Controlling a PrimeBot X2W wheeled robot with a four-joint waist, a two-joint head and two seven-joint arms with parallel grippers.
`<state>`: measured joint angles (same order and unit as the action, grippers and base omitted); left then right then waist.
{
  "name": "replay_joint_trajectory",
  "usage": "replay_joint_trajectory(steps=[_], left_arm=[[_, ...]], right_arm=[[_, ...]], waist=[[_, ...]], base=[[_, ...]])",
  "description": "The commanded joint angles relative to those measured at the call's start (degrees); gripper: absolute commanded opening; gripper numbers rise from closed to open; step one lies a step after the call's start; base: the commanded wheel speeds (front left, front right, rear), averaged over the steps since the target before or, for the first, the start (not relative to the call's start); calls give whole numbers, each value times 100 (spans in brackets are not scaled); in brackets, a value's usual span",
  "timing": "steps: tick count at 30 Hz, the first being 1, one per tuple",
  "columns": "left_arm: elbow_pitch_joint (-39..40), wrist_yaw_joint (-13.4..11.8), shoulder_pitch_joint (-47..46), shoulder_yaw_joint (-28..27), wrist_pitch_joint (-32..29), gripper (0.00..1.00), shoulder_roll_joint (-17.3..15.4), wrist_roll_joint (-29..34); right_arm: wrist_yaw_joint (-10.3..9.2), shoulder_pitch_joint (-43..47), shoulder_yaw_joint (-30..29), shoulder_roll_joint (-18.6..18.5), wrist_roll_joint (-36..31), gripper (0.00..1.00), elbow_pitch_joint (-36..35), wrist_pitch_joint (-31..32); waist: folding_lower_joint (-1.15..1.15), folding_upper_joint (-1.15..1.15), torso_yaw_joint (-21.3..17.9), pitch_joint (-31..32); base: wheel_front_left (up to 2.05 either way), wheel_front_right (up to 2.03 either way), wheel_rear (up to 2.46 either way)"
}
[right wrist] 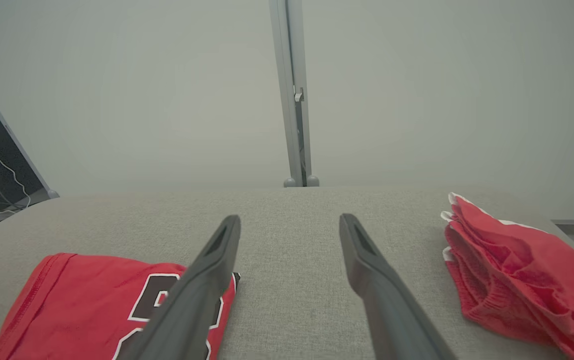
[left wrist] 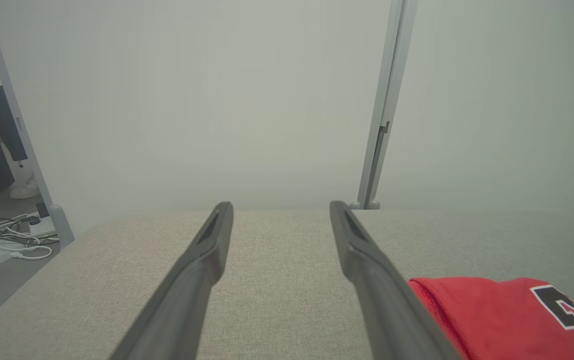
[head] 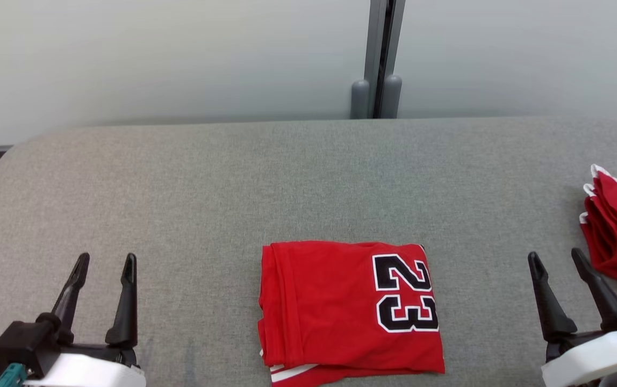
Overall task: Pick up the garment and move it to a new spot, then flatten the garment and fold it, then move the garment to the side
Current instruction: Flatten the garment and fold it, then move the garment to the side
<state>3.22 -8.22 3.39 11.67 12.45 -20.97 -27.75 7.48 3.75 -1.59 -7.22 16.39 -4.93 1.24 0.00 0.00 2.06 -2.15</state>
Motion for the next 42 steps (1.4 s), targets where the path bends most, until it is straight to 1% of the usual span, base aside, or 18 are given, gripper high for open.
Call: replay_joint_trajectory(steps=[1, 9, 21, 35, 42], left_arm=[[18, -37, 87, -2, -20, 100, -47, 20], [156, -96, 349, 65, -179, 100, -92, -18], [220, -132, 340, 99, -245, 100, -112, -73], [185, -146, 249, 134, -247, 100, -124, -103], [258, -110, 120, 141, -245, 100, -183, -66]], right_arm=[[3, 89, -32, -11, 15, 100, -25, 22], [3, 359, -131, 10, -56, 100, -206, 100], [3, 318, -205, 37, -78, 100, -391, 132], [3, 253, -261, 46, -64, 100, -388, 105], [3, 110, -220, 2, -30, 100, -270, 67]], waist=[[0, 0, -33, 127], [0, 0, -88, 283], [0, 0, -107, 308], [0, 0, -108, 302], [0, 0, 19, 191]], base=[[0, 0, 0], [0, 0, 0], [0, 0, 0], [0, 0, 0], [0, 0, 0]])
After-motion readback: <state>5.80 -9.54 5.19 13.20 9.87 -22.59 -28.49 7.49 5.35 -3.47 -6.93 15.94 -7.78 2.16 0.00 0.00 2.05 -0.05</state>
